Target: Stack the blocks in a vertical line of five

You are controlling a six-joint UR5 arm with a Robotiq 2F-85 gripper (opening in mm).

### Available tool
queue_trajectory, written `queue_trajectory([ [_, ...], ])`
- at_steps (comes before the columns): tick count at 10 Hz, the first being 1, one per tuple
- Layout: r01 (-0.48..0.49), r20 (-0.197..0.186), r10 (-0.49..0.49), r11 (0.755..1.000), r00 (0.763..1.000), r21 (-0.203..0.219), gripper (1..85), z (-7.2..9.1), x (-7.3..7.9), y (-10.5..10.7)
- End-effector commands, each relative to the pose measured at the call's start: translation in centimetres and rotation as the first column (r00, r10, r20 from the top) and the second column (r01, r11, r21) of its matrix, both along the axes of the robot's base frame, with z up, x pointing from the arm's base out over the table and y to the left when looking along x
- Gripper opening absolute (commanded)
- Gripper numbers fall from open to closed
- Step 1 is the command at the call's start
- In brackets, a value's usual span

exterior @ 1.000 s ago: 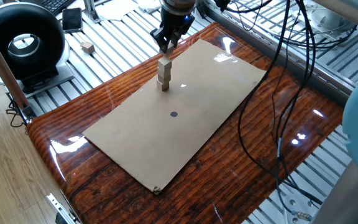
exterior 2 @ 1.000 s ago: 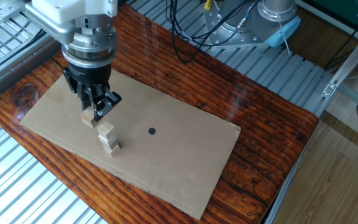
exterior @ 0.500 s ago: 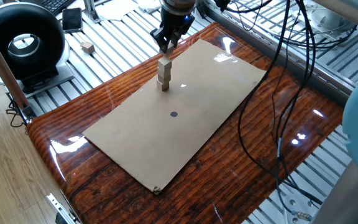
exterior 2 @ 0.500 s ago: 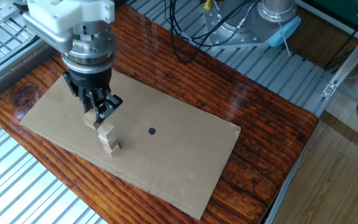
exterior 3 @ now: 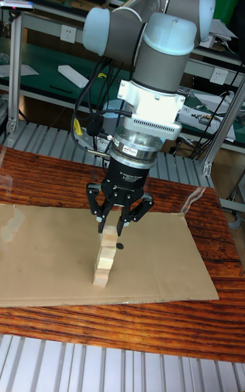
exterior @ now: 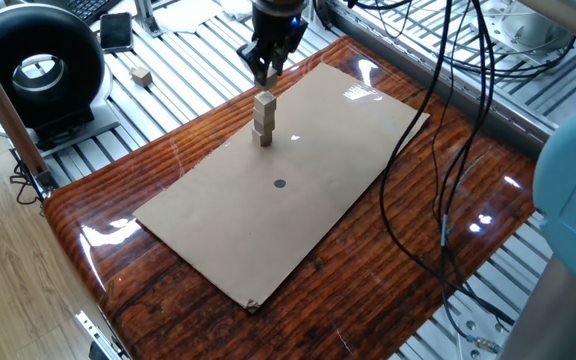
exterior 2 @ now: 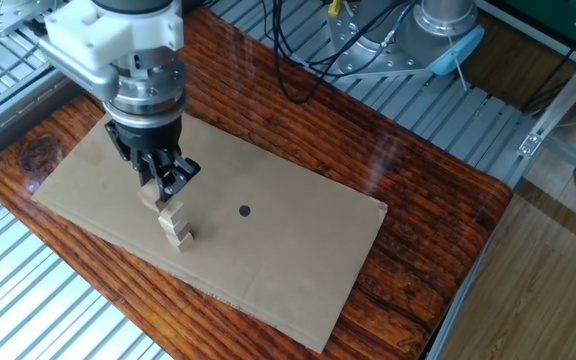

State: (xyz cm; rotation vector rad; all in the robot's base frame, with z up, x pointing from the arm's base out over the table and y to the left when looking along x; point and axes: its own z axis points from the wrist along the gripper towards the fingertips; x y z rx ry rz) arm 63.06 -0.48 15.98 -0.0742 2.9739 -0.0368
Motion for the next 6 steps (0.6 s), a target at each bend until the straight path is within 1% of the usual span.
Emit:
queue_trajectory([
  [1,-0.009,-0.022,0.009,1.000,1.000,0.011,1.0,-0.33,-0.42,0.20],
  [3,-0.015,-0.026,0.015,1.000,1.000,0.009,1.0,-0.37,-0.49,0.20],
  [6,-0.002,-0.024,0.003,1.000,1.000,0.020,1.0,-0.43,-0.49,0.63],
])
